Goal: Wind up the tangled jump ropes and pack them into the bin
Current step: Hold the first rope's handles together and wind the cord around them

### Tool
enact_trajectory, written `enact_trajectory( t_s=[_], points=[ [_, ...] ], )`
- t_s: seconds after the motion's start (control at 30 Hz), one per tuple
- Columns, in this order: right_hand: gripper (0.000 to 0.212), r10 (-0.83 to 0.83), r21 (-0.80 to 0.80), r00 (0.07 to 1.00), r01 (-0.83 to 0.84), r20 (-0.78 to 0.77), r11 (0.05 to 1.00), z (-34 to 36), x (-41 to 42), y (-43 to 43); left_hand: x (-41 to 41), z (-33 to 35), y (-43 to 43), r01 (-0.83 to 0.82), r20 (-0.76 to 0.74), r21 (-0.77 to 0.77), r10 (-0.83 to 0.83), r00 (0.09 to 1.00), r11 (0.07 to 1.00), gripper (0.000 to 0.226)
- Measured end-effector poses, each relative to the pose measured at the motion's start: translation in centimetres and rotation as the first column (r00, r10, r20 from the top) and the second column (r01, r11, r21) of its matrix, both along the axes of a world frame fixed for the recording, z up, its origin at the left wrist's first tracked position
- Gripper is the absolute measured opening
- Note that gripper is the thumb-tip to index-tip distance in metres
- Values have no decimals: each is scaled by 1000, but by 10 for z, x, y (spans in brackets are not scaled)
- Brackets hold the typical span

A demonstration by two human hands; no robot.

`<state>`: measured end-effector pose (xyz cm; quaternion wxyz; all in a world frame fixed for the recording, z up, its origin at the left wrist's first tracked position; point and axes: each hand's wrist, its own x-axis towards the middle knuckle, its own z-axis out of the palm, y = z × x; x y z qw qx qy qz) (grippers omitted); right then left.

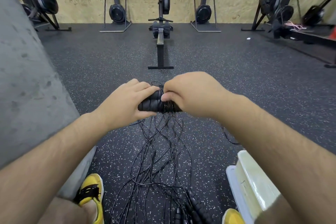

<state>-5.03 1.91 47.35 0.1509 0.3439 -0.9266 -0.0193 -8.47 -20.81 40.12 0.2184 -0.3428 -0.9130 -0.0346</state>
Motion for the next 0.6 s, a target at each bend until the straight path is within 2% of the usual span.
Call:
enact_trajectory(
  t_s=[0.1,0.23,0.37,0.43,0.5,0.53,0.57,0.6],
  points=[
    [30,37,-52,999,-39,-38,998,-1,-15,11,7,2,8,95,27,29,-96,995,995,64],
    [30,24,-152,999,-20,22,988,-2,-29,27,21,5,19,195,88,75,-201,976,978,59],
    [27,-17,-310,995,47,100,950,-11,-41,44,39,14,32,199,156,267,-246,957,943,50],
    [27,-54,-357,973,134,225,924,-22,-43,42,48,19,38,169,156,373,-241,958,912,58],
    [26,-21,-411,914,203,405,889,-25,-37,32,55,20,41,141,160,425,-228,960,894,67],
    [21,-14,-338,897,181,441,924,-31,-34,26,56,19,40,129,168,430,-220,961,893,70],
    [17,-10,-265,837,184,547,946,-41,-30,20,55,19,38,113,172,426,-203,964,897,74],
    [19,-1,-270,761,232,649,934,-54,-26,15,51,18,34,89,167,419,-173,971,904,77]
  ],
)
